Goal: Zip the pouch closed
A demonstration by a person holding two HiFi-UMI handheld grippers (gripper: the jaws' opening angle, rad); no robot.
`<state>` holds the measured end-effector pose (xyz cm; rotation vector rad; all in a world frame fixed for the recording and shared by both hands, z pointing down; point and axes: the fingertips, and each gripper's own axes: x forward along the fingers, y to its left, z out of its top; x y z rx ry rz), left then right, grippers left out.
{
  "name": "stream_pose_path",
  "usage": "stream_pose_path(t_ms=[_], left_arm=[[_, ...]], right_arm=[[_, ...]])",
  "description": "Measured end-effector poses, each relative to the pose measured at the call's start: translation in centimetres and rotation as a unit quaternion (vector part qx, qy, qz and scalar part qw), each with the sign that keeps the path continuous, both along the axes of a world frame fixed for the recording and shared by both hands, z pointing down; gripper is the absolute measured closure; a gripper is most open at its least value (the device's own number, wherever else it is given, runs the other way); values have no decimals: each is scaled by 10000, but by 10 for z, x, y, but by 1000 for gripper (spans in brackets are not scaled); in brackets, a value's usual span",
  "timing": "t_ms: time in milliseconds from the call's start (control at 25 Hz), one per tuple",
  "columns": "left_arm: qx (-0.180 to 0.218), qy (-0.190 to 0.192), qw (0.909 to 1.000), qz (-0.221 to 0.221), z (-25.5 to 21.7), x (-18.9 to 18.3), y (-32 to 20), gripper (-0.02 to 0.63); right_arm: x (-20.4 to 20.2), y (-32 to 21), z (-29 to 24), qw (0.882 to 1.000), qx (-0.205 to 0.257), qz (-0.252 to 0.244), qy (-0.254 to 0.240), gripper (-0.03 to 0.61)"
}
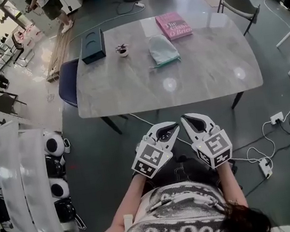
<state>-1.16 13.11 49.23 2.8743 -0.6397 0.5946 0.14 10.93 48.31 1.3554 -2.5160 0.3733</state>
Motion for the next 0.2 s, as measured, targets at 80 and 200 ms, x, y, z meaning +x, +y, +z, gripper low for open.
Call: stream_pose_path(t_ms=[80,200], left_arm=[[6,-7,10000,-7,0,1,0,598],[15,-18,10000,-13,0,3,1,598]], right_arm=[[-1,0,0,10000,2,-37,12,581],[-1,1,1,10000,0,-88,31,581]])
